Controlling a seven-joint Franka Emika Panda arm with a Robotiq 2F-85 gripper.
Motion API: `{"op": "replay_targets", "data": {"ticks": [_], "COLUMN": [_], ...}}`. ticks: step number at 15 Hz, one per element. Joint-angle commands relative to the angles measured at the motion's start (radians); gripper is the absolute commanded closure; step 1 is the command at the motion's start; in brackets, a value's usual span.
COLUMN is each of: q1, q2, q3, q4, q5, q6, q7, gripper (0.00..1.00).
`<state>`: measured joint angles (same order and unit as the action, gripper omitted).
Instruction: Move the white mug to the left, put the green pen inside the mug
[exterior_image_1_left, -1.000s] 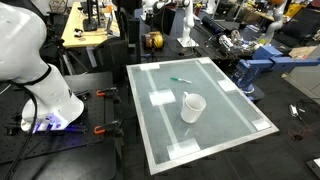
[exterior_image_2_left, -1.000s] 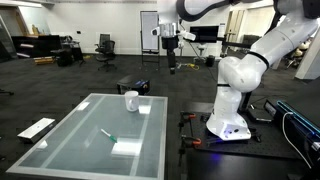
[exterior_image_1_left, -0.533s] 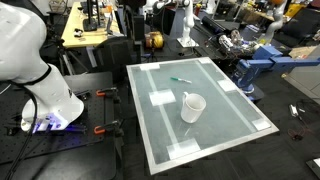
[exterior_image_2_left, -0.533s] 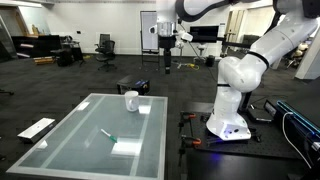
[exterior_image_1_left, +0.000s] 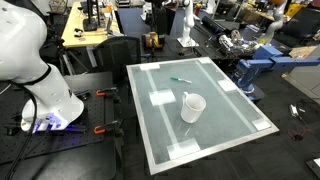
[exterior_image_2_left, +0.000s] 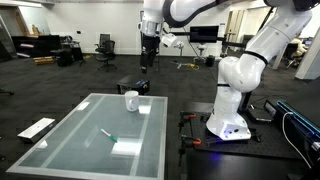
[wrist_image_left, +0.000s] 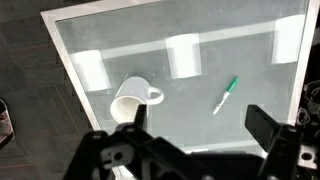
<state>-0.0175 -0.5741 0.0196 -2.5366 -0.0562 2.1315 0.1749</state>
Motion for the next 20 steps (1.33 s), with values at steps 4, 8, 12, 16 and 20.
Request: {"op": "replay_targets", "data": {"ticks": [4, 8, 12, 16, 20], "q1": [-0.086, -0.12, -0.135, -0.117, -0.113], "q2": [0.228, 0.348, 0.46, 0.452, 0.443], "q3": [0.018, 0.004, -0.019, -0.038, -0.036], "q4": [0.163, 0.238, 0.288, 0.259, 0.259], "q5": [0.013, 0.013, 0.007, 0.0, 0.001], "q6": [0.11, 0.138, 0.189, 0.19, 0.19], "q7": [0.257, 0.382, 0.503, 0.476, 0.476], "gripper": [0.0, 0.0, 0.0, 0.0, 0.0]}}
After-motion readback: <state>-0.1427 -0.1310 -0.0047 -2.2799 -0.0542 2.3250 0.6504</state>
